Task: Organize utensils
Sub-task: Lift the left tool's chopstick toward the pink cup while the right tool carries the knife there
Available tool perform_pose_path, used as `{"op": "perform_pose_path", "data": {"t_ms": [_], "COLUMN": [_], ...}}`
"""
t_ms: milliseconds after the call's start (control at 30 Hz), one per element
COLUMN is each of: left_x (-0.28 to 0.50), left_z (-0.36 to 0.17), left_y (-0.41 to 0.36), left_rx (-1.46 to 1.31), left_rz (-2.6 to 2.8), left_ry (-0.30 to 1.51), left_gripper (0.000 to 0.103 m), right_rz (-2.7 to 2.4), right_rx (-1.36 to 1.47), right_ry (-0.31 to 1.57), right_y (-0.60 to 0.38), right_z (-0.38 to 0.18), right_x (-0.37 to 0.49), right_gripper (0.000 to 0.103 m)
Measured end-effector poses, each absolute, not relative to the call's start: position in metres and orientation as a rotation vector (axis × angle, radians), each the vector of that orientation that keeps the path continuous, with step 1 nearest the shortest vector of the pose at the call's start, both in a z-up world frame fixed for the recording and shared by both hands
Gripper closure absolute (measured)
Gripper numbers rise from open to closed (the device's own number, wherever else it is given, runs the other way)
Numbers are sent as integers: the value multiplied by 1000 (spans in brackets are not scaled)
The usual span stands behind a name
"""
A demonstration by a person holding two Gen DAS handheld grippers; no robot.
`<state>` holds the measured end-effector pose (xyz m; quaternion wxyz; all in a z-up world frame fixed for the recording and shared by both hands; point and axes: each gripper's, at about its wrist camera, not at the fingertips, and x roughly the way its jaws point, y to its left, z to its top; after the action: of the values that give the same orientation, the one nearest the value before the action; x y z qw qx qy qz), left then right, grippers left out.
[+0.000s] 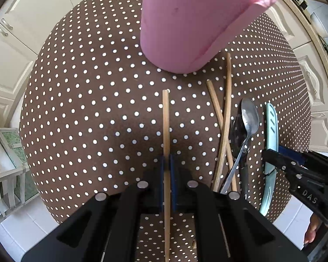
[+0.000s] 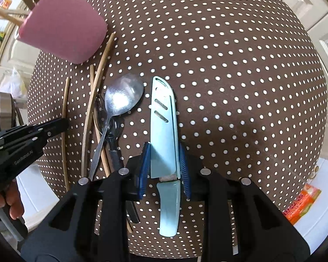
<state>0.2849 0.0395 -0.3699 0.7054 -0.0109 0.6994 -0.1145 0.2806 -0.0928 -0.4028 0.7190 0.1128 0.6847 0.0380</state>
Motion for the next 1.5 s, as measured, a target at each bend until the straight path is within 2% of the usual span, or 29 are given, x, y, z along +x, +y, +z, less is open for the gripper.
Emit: {"op": "perform_pose_path", "data": {"t_ms": [267, 800, 900, 933, 967, 1267, 1500], "left_x": [270, 226, 226, 227, 226, 225, 222], "left_z": [-358, -272, -258, -254, -250, -239, -193], "left_y": [61, 86, 79, 79, 79, 78, 82], "left_rx": [-158, -197, -193, -191, -188, -204, -208], "left_rz": [-308, -413, -421, -422, -423, -397, -381], "left_ry": [1453, 1087, 1030, 1014, 998, 952, 770], "left_gripper": [98, 98, 98, 98, 98, 98, 98], "right_rz": [110, 238, 275, 288, 296, 366, 430], "right_rx": [332, 344, 326, 317, 293, 265, 184], "right_ry": [1418, 1237, 1203, 1195, 1180, 1180, 1065], "right_y": [-142, -165, -165, -165, -164, -143, -117], "right_z": [-378, -281, -261, -255, -248, -241, -193], "right_x": [252, 220, 215, 216, 216, 220, 233], "right_gripper": [77, 78, 82, 94, 97, 97, 97]}}
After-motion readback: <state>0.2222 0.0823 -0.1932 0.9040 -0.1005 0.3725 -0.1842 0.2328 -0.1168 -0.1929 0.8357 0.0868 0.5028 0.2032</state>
